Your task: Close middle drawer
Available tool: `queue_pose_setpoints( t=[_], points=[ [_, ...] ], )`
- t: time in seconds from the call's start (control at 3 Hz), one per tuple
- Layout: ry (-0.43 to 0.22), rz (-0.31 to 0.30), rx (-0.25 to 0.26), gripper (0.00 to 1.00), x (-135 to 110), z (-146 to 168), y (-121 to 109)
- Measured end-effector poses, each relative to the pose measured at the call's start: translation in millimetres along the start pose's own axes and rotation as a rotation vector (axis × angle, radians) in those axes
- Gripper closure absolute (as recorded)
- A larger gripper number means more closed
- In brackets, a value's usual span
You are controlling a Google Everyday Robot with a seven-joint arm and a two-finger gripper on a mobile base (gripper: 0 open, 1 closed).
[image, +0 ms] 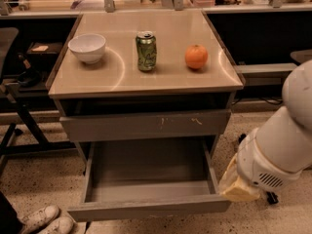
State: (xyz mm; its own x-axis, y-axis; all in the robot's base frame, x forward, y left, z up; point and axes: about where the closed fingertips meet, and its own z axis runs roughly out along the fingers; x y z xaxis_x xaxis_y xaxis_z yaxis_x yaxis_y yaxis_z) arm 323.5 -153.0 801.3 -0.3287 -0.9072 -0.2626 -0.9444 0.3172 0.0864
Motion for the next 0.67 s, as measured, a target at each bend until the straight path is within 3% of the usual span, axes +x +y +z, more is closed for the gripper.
queue_pose_setpoints(
  t=[0.33, 0.67],
  points=[
    [-0.009, 0.057, -0.113, 1.00, 7.7, 80.2, 13.6],
    [-0.013, 0.104, -0.194, 1.00, 14.4, 151.4, 16.3]
  ],
)
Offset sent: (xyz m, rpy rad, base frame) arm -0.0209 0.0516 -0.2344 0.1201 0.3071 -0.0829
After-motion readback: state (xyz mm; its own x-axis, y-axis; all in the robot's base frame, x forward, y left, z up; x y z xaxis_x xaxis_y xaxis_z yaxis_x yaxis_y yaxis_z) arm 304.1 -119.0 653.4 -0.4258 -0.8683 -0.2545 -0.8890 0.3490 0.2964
